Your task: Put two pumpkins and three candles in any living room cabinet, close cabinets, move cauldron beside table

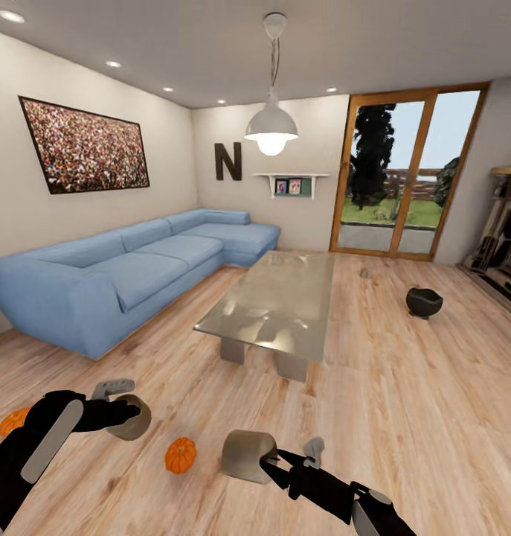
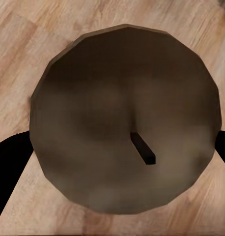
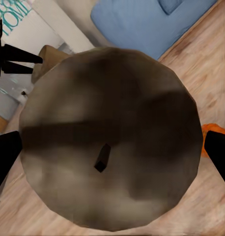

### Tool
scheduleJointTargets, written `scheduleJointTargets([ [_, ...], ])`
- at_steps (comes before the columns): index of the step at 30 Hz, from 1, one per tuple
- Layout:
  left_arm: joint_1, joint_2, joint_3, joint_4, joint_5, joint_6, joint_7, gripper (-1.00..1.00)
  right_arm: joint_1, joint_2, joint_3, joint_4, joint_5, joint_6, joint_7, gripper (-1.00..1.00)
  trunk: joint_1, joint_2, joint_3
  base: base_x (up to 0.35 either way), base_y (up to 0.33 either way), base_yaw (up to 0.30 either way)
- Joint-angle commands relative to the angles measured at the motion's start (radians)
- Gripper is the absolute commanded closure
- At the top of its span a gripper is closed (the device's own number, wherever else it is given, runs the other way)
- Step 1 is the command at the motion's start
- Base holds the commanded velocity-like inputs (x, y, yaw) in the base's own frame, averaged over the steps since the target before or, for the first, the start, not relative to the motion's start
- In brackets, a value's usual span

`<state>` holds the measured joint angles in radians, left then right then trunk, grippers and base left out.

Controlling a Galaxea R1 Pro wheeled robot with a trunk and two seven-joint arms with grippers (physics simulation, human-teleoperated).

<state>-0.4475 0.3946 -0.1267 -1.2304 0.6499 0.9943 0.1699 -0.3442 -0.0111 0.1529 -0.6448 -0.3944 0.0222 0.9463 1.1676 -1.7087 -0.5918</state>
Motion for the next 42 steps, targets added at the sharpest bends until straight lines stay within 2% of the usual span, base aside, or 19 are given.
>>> scheduleJointTargets([
  [1, 0.0, 0.001, -0.002, -0.001, 0.01, 0.003, 0.013, 1.0, -0.001, -0.001, 0.005, 0.001, -0.011, 0.002, 0.0, 1.0, -0.005, 0.007, 0.003, -0.308, 0.0, -0.25],
  [33, 0.0, 0.0, -0.007, -0.001, 0.009, 0.002, 0.013, 1.0, -0.001, -0.002, 0.005, 0.011, -0.012, 0.002, 0.001, 1.0, -0.127, 0.231, 0.136, -0.33, 0.0, -0.247],
  [38, 0.0, -0.032, -0.011, -0.003, 0.007, 0.002, 0.014, 1.0, -0.001, -0.001, 0.005, 0.011, -0.012, 0.002, 0.001, 1.0, -0.146, 0.266, 0.156, -0.325, 0.0, -0.246],
  [42, 0.0, -0.043, -0.032, -0.003, 0.007, 0.002, 0.014, 1.0, -0.001, -0.002, 0.005, 0.022, -0.012, 0.001, 0.002, 1.0, -0.162, 0.294, 0.173, -0.323, 0.0, -0.242],
])
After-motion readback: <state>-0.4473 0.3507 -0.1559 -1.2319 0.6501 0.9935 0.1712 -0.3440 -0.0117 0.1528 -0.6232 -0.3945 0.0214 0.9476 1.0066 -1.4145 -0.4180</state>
